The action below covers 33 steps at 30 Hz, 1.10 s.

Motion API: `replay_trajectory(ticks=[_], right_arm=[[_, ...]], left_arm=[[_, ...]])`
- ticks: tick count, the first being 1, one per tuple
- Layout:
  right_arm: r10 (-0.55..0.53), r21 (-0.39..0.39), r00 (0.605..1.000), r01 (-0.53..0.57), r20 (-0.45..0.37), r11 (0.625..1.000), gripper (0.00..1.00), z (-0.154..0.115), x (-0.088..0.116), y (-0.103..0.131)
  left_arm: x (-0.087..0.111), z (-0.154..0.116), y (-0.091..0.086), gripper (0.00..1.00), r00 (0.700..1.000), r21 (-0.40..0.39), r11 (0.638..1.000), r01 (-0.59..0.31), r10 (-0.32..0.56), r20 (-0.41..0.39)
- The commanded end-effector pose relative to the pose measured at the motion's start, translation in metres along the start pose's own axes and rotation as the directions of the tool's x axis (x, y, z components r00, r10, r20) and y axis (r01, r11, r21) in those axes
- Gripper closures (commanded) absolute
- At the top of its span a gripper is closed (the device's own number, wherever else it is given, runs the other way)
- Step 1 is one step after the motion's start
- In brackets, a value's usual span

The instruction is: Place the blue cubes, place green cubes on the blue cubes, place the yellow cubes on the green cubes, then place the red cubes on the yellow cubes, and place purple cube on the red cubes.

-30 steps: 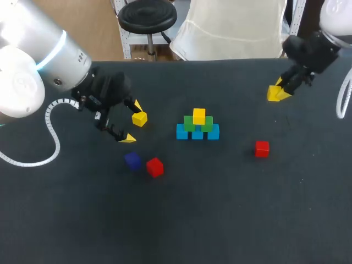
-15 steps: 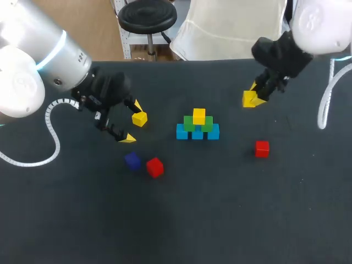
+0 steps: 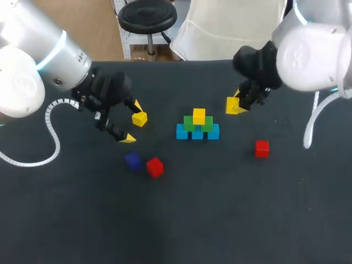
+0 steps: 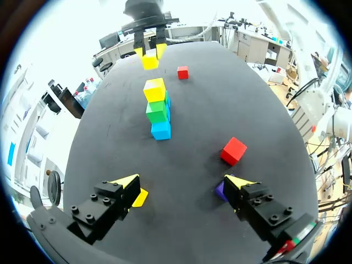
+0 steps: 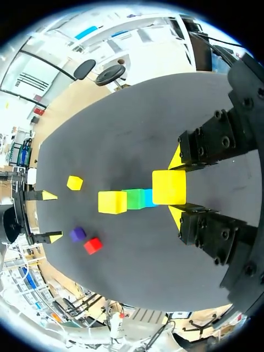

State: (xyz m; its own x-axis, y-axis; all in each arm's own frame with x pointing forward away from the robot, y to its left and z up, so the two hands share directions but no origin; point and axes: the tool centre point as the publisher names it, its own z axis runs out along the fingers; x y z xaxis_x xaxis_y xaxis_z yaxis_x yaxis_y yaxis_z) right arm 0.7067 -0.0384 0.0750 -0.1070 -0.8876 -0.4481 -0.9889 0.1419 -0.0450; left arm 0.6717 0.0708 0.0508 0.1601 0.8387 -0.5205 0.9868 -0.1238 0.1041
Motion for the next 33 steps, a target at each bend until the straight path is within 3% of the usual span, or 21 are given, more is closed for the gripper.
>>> replay_trajectory(ticks=[1, 33], right_arm=[[0.003, 0.021, 1.0, -0.003, 0.006, 1.0, 1.0, 0.007, -0.004, 0.005], [-0.008, -0.029, 0.999, 0.009, 0.031, 1.0, 1.0, 0.033, -0.028, 0.013]], left_arm=[[0.001, 0.0, 0.0, 0.0, 1.0, -0.001, 1.0, -0.003, 0.003, 0.003], [0.001, 0.0, 0.0, 0.0, 1.0, -0.001, 1.0, -0.003, 0.003, 0.003]])
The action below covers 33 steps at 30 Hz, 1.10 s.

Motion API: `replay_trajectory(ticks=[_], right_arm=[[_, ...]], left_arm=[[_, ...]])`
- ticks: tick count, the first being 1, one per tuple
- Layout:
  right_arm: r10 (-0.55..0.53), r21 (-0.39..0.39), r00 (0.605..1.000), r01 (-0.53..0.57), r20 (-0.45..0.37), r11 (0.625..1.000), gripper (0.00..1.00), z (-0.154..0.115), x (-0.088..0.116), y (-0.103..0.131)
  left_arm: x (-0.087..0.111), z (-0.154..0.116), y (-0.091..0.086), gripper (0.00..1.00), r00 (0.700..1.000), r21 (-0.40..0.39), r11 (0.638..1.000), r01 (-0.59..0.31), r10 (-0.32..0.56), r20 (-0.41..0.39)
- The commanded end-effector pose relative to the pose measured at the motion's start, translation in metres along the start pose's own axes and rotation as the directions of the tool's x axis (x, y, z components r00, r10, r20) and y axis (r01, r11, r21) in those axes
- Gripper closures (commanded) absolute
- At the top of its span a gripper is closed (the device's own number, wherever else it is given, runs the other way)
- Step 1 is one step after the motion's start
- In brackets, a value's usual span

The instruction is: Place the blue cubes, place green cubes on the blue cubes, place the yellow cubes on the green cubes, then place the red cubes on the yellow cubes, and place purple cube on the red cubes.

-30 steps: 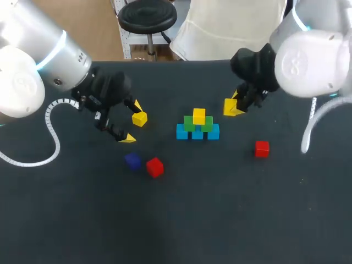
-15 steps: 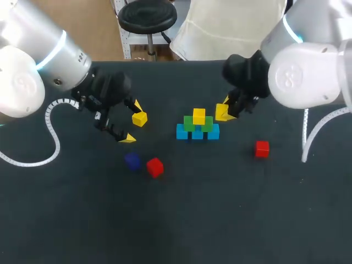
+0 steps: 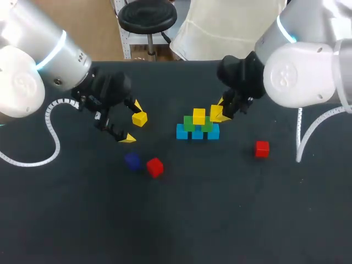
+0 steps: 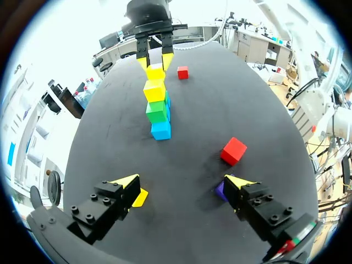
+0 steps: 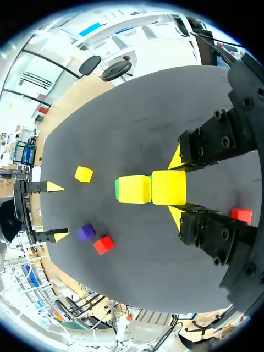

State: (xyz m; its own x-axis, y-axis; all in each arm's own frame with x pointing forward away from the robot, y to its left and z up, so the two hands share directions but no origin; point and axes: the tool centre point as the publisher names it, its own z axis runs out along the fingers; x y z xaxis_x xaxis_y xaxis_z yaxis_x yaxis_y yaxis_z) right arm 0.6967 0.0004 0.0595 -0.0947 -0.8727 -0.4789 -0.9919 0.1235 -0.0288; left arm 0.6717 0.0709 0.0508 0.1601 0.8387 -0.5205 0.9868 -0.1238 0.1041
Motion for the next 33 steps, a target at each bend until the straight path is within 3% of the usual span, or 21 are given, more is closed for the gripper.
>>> replay_trajectory(ticks=[1, 33], right_arm=[[0.0, -0.007, 1.0, 0.0, -0.005, 1.0, 1.0, 0.0037, -0.0017, -0.0028], [-0.024, -0.022, 0.999, 0.023, -0.033, 0.999, 1.0, 0.0115, -0.0078, -0.0028]], left_arm=[[0.0012, 0.0001, -0.0004, 0.0, 1.0, -0.001, 1.0, -0.003, 0.003, 0.003], [0.0012, 0.0001, -0.0004, 0.0, 1.0, -0.001, 1.0, -0.003, 0.003, 0.003]])
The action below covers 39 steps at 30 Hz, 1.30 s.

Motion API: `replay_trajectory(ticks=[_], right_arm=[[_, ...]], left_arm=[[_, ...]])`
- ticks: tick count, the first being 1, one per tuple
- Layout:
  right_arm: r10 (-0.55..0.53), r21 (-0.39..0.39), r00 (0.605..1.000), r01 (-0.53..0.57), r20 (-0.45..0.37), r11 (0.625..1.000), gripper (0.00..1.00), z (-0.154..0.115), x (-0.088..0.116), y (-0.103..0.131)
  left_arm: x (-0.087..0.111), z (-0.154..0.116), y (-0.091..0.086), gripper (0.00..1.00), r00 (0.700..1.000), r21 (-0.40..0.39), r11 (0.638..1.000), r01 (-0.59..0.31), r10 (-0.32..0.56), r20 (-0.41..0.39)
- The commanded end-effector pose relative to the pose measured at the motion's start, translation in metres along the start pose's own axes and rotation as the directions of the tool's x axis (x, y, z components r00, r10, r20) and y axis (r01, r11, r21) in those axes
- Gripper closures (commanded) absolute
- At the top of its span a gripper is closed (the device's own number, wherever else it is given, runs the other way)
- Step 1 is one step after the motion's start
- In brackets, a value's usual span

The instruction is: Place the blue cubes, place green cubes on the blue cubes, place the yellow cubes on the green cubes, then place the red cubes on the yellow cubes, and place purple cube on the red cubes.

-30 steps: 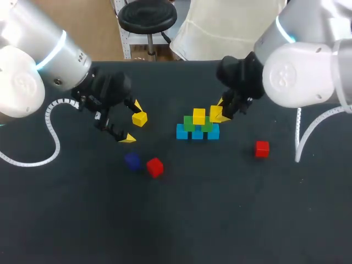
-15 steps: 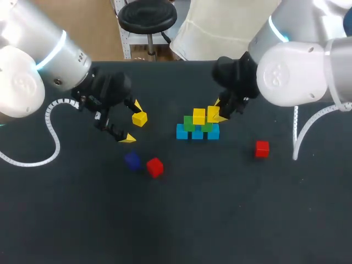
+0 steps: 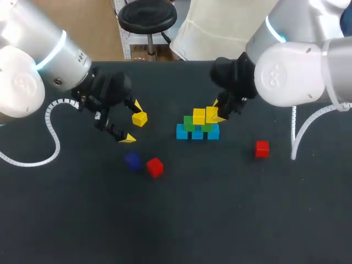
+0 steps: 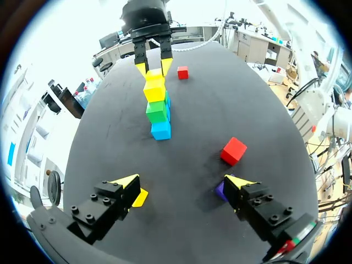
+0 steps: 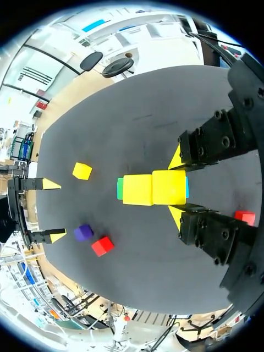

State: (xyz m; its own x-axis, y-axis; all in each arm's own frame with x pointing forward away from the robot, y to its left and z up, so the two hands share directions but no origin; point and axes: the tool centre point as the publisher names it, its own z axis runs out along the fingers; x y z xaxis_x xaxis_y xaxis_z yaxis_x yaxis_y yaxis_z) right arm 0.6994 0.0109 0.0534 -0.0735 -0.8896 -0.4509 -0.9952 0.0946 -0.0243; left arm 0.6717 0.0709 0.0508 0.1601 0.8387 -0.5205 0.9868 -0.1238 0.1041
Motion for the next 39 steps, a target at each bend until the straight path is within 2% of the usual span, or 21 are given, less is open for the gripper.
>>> replay_trajectory(ticks=[1, 32, 39], right_arm=[[0.0, -0.004, 1.0, 0.0, -0.002, 1.0, 1.0, 0.0011, -0.0015, -0.0017], [0.0, -0.017, 1.0, 0.0, -0.004, 1.0, 1.0, 0.0054, -0.0006, -0.0014], [0.0, -0.018, 1.0, 0.0, -0.004, 1.0, 0.92, 0.0061, -0.0004, -0.0015]], left_arm=[[0.0012, 0.0001, -0.0004, 0.0, 1.0, -0.001, 1.0, -0.003, 0.003, 0.003], [0.0012, 0.0001, -0.0004, 0.0, 1.0, -0.001, 1.0, -0.003, 0.003, 0.003], [0.0012, 0.0001, -0.0004, 0.0, 1.0, -0.001, 1.0, -0.003, 0.003, 0.003]])
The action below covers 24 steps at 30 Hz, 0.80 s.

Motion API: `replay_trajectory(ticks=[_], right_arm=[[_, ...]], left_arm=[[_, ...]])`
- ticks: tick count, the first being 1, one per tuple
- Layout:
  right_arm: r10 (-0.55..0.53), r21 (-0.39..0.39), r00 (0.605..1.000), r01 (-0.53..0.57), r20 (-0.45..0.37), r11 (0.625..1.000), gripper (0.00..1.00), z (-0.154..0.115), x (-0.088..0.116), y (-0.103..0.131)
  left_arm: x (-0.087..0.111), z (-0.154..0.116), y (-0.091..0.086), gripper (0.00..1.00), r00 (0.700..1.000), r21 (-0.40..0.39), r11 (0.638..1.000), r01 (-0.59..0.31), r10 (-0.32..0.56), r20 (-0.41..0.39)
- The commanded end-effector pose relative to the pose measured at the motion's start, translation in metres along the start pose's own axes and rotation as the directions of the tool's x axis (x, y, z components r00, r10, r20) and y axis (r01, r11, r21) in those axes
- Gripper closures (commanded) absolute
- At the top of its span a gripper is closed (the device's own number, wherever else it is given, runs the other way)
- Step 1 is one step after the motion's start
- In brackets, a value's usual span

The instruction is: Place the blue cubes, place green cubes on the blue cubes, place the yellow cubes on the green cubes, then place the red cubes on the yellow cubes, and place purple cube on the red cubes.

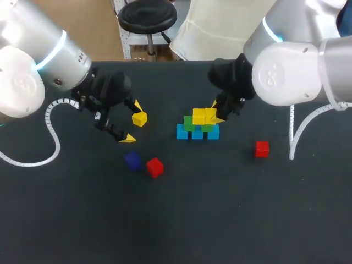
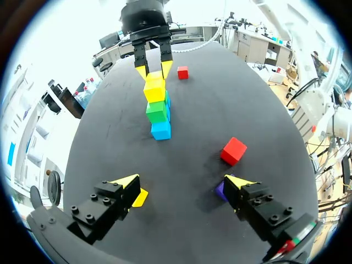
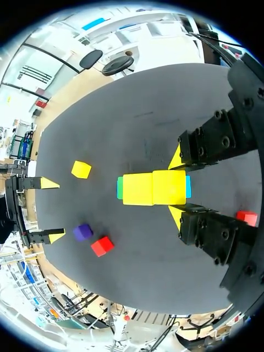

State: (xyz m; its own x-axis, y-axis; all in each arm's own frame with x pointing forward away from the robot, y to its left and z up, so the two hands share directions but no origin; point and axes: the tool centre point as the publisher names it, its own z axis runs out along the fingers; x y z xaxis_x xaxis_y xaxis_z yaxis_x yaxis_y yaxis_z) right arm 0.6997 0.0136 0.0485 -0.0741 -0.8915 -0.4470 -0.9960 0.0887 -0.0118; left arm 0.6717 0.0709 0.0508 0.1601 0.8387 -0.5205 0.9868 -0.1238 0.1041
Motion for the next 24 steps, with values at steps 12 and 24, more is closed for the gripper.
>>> replay_trajectory(ticks=[12, 24], right_arm=[[0.0, -0.004, 1.0, 0.0, 0.001, 1.0, 0.85, 0.0009, -0.0004, -0.0019], [0.0, -0.004, 1.0, 0.0, -0.001, 1.0, 0.61, 0.001, 0.0, -0.0019]], left_arm=[[0.0012, 0.0001, -0.0004, 0.0, 1.0, -0.001, 1.0, -0.003, 0.003, 0.003], [0.0012, 0.0001, -0.0004, 0.0, 1.0, -0.001, 1.0, -0.003, 0.003, 0.003]])
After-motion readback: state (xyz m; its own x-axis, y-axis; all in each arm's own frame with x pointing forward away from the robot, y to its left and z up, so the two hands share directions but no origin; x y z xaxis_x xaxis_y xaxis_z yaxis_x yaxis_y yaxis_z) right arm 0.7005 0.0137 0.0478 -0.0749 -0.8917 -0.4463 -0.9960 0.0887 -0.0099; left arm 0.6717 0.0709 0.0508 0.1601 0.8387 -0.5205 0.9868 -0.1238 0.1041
